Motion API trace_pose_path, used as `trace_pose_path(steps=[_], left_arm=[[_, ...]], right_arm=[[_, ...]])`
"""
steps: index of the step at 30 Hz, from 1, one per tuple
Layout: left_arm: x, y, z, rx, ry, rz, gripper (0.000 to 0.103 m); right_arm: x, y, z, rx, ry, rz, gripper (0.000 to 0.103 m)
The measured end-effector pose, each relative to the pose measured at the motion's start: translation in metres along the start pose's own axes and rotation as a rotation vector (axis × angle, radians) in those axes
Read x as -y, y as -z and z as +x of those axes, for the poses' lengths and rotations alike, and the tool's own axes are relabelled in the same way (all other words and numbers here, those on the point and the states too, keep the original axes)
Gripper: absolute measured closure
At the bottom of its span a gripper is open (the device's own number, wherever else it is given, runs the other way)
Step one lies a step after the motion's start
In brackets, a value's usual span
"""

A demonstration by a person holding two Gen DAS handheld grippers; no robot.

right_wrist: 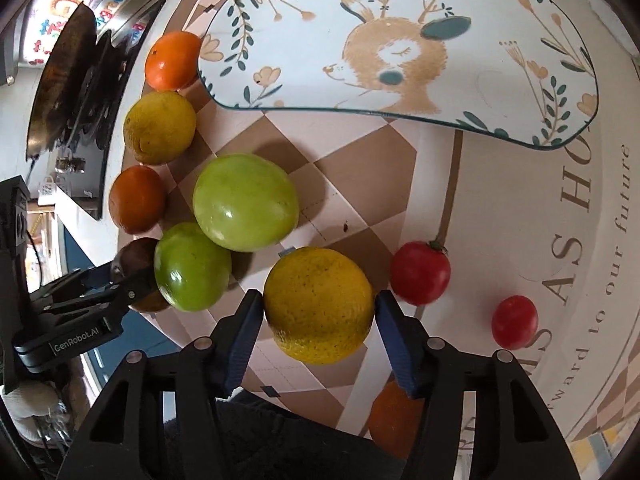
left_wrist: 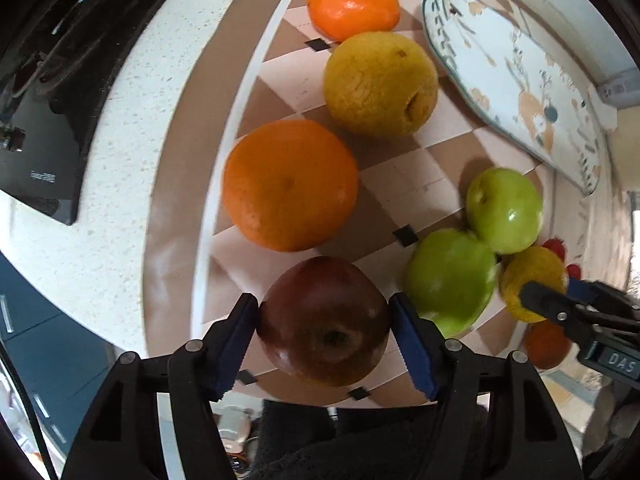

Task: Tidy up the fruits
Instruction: 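Close the left tool on the red apple while the right tool closes on the lemon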

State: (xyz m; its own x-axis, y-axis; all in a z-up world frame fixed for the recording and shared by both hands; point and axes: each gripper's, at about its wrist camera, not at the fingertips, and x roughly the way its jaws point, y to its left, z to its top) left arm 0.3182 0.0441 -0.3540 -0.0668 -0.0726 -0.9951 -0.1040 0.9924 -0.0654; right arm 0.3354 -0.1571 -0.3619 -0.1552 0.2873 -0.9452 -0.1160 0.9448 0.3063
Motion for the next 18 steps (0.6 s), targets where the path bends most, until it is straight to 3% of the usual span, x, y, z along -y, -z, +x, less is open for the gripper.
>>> trace_pose_path(steps=[5,10,18], left_arm=[[-0.016,-0.004,0.004,-0.004,0.031,-0.040,0.037],[-0.015,-0.010,0.020,-0.038,-0.004,-0.009,0.035],[-0.027,-0.013,0.032,-0.037,0.004,-0.039,0.037]], right_arm=[[-0.006,-0.005,0.003,-0.001,0.001,0.003,0.042],[-0.004,-0.013,0.008,-0.034,-0.002,0.014,0.040],[-0.001,-0.018,0.017,-0.061,-0.019,0.025,0.040]])
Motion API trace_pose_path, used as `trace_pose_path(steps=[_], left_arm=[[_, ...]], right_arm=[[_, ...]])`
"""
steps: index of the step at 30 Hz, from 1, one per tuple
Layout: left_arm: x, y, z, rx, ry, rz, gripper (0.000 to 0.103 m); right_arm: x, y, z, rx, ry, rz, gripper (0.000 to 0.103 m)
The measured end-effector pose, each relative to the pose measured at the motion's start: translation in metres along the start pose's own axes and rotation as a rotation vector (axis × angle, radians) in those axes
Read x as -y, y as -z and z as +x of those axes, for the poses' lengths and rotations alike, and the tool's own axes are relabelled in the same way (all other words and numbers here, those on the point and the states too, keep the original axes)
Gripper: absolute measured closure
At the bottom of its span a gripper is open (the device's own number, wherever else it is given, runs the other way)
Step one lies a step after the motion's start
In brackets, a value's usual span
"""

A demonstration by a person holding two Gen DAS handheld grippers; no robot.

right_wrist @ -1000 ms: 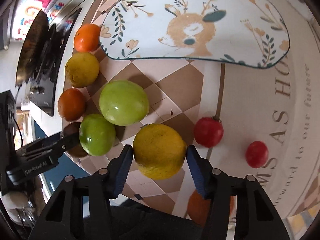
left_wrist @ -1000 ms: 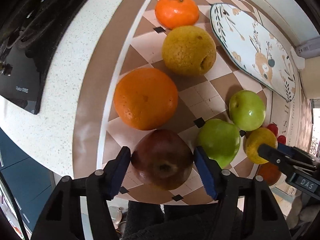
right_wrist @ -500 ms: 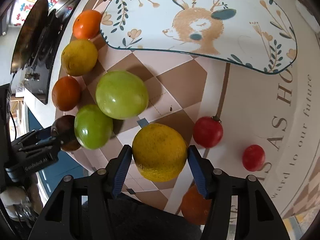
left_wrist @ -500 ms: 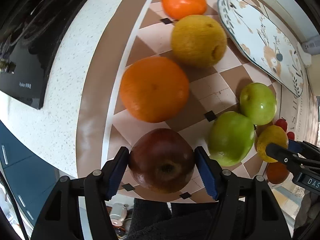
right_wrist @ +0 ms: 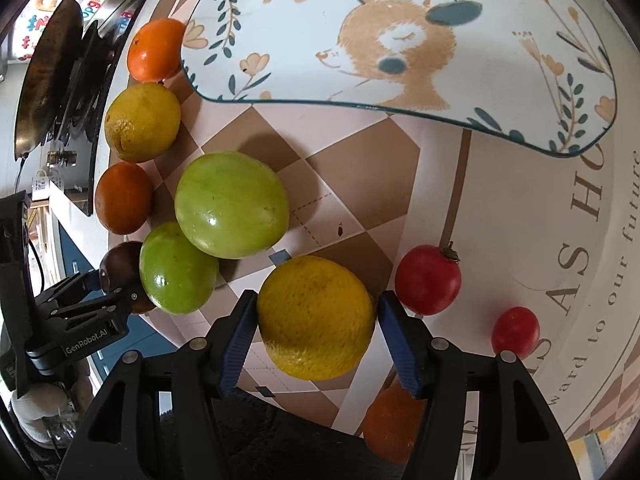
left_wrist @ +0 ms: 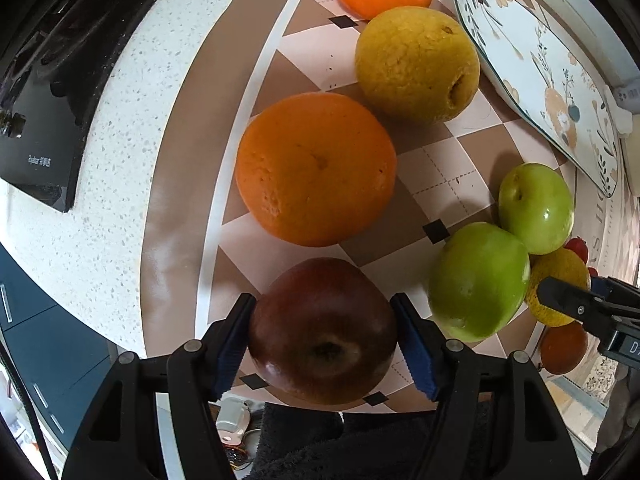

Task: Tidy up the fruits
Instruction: 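Close the left tool on the red apple while the right tool closes on the lemon, then carry the red apple with the left tool while the right tool carries the lemon to the plate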

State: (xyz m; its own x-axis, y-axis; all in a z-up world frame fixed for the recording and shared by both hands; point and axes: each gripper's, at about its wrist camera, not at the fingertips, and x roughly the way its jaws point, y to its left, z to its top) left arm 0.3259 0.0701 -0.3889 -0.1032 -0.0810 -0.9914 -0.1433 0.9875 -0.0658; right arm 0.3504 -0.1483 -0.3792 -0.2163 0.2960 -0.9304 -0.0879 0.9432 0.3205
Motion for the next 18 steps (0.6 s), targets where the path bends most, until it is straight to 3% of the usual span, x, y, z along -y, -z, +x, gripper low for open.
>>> trace_pose_path(steps=[4,11,14,18], left_arm=[[0.005,0.011,-0.016,0.026,0.013,-0.022,0.037],[-0.016,0.009,-0.077,0.151,0.066,-0.030,0.037],[0.015,-0.017,-0.118,0.194,0.097,0.000,0.037],[0.066,-0.066,-0.136,0.222,0.102,0.079,0.037]], right_arm=[[0.006,0.003,-0.005,0.011,0.001,0.013,0.040],[0.020,0.002,-0.049,0.100,-0.119,0.069,0.040],[0.025,-0.013,-0.084,0.181,-0.144,0.076,0.040],[0.033,-0.047,-0.117,0.280,-0.091,0.075,0.040]])
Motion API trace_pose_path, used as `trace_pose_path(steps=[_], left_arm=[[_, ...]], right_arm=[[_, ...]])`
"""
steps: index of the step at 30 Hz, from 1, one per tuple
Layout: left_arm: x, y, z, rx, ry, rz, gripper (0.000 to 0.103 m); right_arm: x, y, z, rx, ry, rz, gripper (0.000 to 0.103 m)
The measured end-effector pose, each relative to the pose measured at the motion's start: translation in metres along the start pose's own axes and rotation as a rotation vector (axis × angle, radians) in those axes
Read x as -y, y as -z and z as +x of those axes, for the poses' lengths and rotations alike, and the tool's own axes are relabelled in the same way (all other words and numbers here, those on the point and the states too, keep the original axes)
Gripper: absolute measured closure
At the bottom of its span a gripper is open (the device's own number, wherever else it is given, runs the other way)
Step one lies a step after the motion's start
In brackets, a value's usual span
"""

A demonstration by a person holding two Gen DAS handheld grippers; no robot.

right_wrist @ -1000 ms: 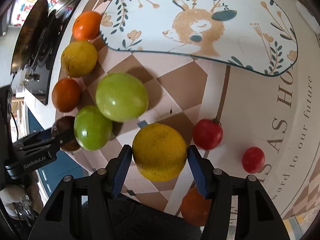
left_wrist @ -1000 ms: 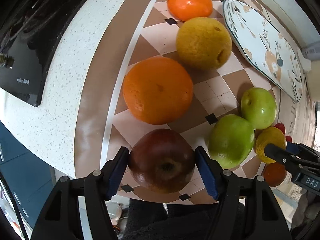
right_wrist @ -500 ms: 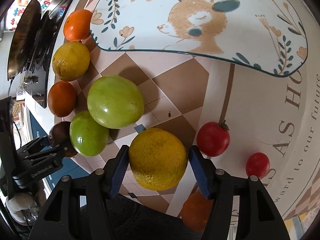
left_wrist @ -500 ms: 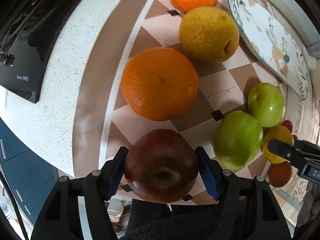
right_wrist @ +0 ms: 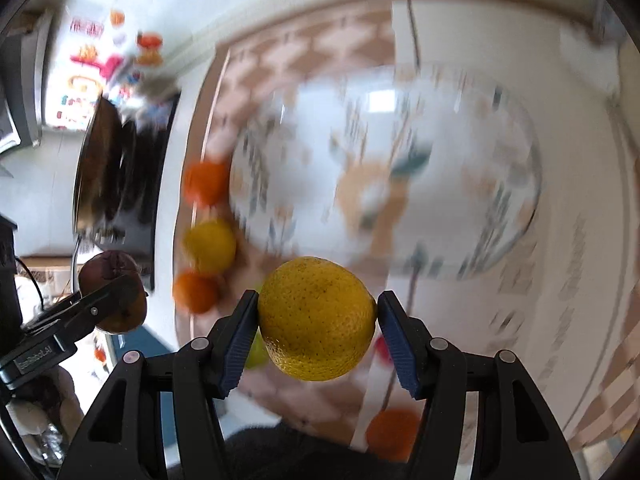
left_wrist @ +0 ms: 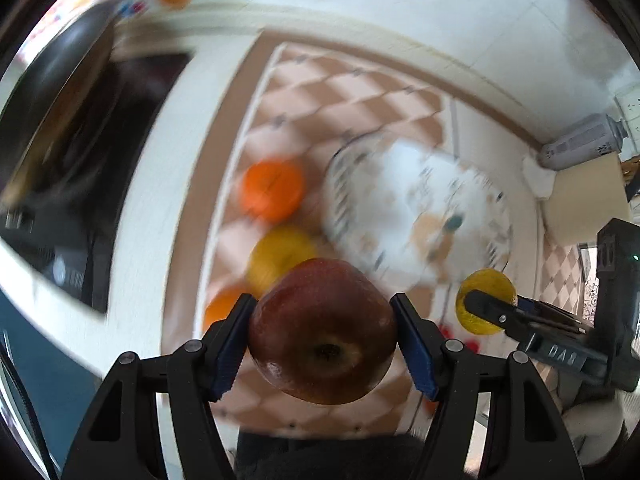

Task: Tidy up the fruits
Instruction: 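Carry the red apple with the left tool while the right tool carries the lemon to the plate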

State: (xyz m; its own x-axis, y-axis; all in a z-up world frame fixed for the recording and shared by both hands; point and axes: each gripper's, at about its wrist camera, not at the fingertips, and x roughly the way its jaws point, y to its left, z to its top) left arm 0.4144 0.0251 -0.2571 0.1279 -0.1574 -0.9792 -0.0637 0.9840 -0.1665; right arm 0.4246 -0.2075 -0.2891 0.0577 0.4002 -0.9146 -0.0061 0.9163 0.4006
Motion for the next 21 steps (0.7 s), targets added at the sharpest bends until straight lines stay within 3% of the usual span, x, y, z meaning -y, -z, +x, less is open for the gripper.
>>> trace_pose_path(steps=[3,9,14,21], left_arm=[[0.032,-0.043,0.021,-0.030,0.010,0.036,0.037],[0.069,-0.111,0.097,-0.215,0.103,-0.016,0.037],[0.085,-0.129,0.128,-0.303,0.141,-0.072,0.037],[0.092,-0.128,0.149,-0.373,0.116,-0.077,0.036]], right_arm=[[0.005,-0.039,-0.001,0.045,0.076,-0.019,0.040],[0.031,-0.091,0.028,0.003,0.143,-0.024,0.040],[0.041,-0.104,0.048,-0.033,0.162,-0.041,0.040],[0.051,-0.107,0.064,-0.078,0.141,-0.033,0.040]])
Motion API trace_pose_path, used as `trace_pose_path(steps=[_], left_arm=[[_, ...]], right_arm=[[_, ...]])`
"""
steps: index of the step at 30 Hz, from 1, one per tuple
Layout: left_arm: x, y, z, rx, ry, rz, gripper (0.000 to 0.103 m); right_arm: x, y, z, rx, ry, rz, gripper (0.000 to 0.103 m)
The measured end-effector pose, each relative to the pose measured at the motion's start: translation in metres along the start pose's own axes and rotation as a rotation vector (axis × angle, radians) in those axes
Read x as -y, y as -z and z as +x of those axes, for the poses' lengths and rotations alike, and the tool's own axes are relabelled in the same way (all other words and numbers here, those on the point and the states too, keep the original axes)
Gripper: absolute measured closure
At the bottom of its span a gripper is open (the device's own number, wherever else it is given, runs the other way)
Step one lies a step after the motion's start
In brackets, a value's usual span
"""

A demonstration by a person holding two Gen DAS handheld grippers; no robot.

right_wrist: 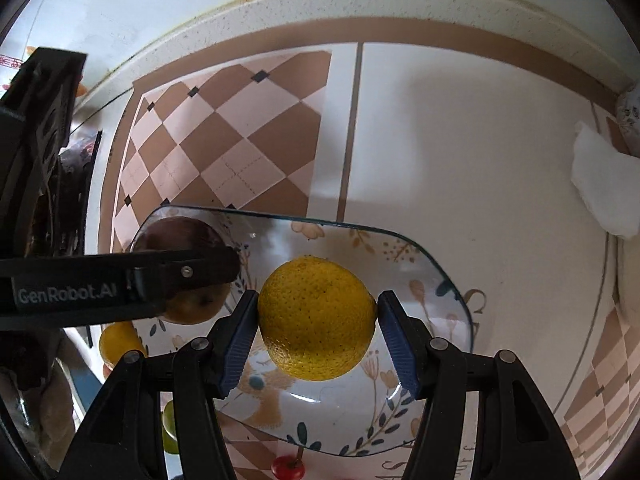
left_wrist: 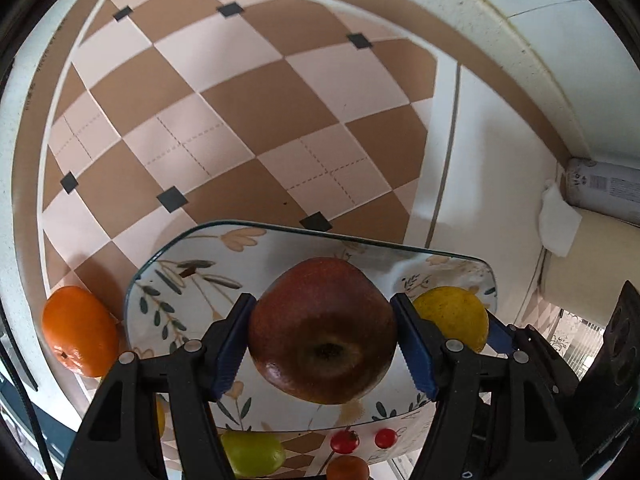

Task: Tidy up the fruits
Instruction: 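Carry the red apple with the left tool while the right tool carries the lemon to the plate, then open both tools to release the apple and lemon on the plate, lift away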

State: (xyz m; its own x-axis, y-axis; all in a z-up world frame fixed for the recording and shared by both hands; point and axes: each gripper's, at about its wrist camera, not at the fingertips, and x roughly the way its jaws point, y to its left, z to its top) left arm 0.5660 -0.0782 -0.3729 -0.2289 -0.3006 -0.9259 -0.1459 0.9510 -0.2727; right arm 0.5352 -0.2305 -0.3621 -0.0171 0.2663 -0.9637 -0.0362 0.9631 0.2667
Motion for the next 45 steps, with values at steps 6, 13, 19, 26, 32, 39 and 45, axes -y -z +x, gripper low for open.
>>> trace_pose_path(steps=[6,13,19,26,32,39,45], left_arm=[[-0.008,-0.002,0.009,-0.039,0.005,-0.030,0.036],[-0.003,0.002,-0.009,0.039,-0.039,0.012,0.016],[-0.002,0.016,-0.028,0.135,-0.121,0.053,0.016],[-0.016,0.069,-0.066,0.320,-0.261,0.099,0.016],[-0.011,0.124,-0.079,0.431,-0.325,0.157,0.016],[-0.018,0.176,-0.101,0.519,-0.330,0.198,0.016],[-0.016,0.218,-0.123,0.582,-0.298,0.217,0.016]], right_arm=[[0.007,-0.003,0.007,-0.014,-0.034,0.030,0.028],[0.013,0.001,-0.001,-0.013,-0.025,0.054,0.014],[0.008,0.019,-0.024,0.057,0.066,0.055,0.010],[-0.002,0.064,-0.055,0.122,0.176,0.061,0.010],[-0.016,0.106,-0.076,0.173,0.201,0.083,0.010],[-0.030,0.153,-0.105,0.245,0.222,0.107,0.010],[-0.044,0.188,-0.136,0.305,0.215,0.106,0.010]])
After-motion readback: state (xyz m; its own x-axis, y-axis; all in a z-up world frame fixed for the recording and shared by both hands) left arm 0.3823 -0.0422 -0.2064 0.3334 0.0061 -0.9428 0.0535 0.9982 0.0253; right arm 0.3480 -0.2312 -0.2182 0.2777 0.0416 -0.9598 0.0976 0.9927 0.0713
